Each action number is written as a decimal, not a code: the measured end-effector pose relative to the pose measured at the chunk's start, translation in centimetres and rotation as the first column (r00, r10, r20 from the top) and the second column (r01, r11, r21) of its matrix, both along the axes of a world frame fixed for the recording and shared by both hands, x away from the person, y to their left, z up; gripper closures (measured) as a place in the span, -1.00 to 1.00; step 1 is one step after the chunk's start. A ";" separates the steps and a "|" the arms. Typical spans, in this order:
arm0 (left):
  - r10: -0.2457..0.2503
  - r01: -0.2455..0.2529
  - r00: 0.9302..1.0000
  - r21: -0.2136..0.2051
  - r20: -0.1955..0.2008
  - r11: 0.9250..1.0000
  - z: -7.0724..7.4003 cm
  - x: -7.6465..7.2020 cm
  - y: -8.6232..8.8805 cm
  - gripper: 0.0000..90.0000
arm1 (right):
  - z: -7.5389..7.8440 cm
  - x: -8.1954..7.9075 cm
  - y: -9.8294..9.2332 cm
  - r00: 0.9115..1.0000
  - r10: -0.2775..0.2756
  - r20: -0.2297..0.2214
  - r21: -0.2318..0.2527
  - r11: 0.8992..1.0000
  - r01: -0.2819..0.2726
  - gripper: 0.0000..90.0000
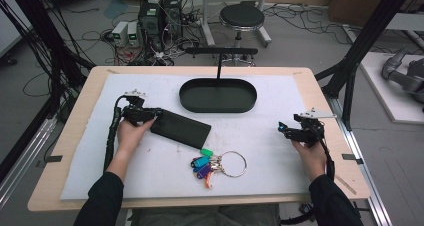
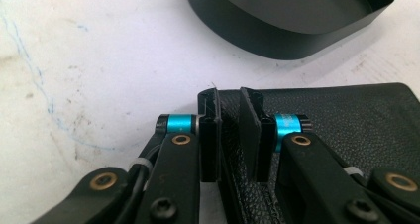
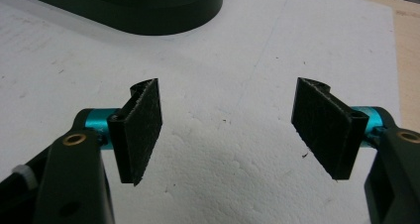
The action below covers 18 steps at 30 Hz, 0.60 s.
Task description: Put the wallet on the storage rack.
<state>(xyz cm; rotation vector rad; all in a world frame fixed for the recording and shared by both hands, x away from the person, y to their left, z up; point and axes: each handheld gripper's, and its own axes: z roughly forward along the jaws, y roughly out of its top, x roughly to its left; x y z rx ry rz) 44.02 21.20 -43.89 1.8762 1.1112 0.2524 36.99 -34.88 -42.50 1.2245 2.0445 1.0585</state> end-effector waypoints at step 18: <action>-0.053 0.070 0.980 -0.078 0.193 0.995 2.2 -2.6 0.6 0.90 | 1.1 -0.8 1.7 0.992 0.088 0.095 0.055 0.994 -0.093 -0.27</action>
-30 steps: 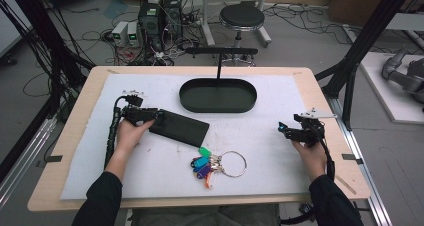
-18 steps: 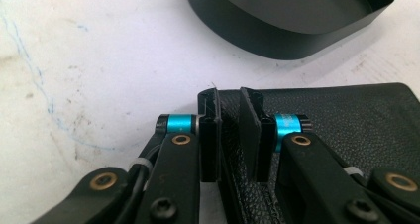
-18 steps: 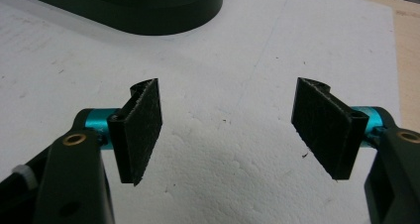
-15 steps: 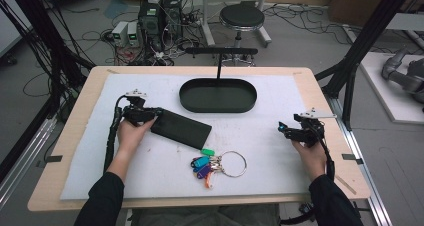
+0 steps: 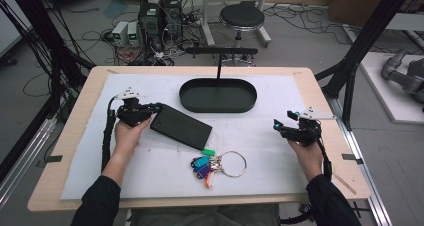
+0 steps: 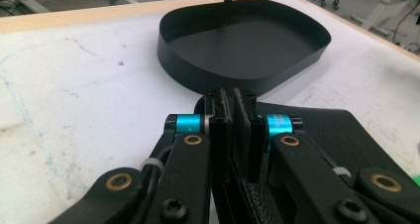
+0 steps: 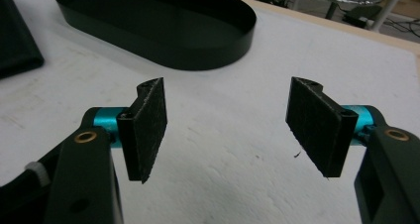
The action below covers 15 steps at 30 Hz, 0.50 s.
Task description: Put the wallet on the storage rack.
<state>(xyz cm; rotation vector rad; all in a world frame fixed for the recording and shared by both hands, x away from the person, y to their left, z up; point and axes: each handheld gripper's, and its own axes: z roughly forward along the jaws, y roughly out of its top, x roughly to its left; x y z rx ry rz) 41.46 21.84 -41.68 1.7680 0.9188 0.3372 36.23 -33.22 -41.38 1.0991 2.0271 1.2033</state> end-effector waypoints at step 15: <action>-0.117 0.111 0.966 0.041 0.230 0.993 2.2 -3.8 0.1 0.92 | 0.8 0.6 5.8 0.980 0.199 0.030 0.062 0.978 -0.200 -0.27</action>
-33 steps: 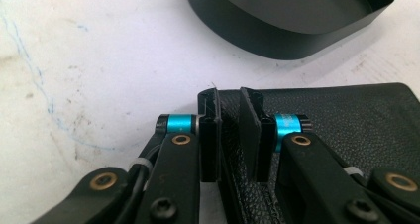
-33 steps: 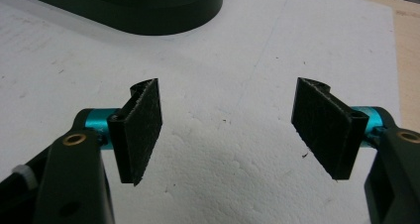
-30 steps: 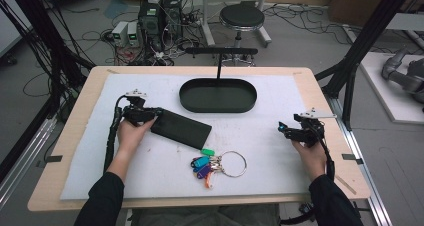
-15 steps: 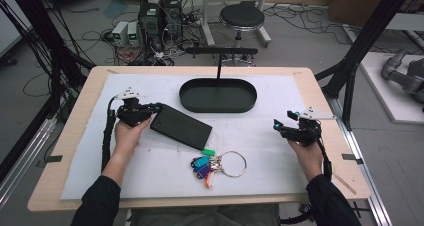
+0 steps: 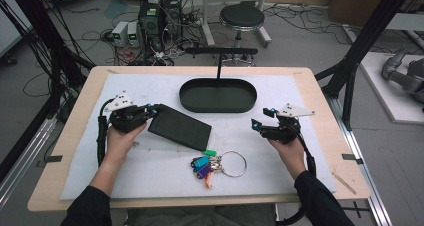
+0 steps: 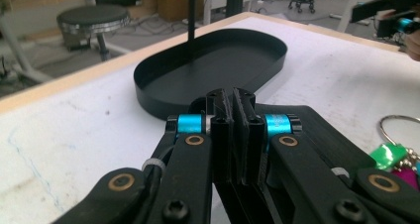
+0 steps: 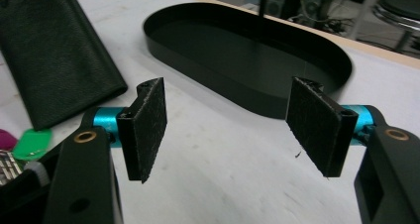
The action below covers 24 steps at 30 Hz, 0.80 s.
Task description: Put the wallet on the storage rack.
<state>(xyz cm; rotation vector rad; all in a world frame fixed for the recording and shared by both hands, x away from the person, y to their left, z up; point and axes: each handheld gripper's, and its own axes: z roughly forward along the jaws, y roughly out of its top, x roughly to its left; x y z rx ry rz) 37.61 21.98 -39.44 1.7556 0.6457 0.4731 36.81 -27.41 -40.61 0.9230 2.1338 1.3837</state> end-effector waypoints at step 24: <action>-0.181 0.177 0.960 0.037 0.212 0.984 1.1 -3.5 1.0 0.93 | -1.7 4.5 10.6 0.900 0.414 -0.138 0.017 0.909 -0.415 -0.19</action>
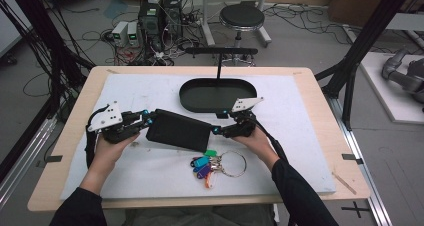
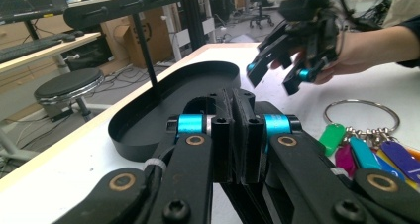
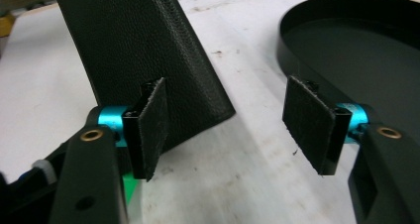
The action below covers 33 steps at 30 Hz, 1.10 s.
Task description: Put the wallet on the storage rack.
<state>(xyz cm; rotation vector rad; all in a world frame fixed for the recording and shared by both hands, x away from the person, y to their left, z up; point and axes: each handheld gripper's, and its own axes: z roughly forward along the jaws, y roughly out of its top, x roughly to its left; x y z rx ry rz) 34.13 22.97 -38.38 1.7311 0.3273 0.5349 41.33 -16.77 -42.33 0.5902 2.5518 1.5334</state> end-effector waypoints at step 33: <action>0.047 -0.043 0.996 0.047 -0.073 0.998 -1.0 -1.0 1.9 0.91 | 0.5 -0.3 0.8 0.989 0.146 -0.026 -0.008 0.989 -0.146 0.67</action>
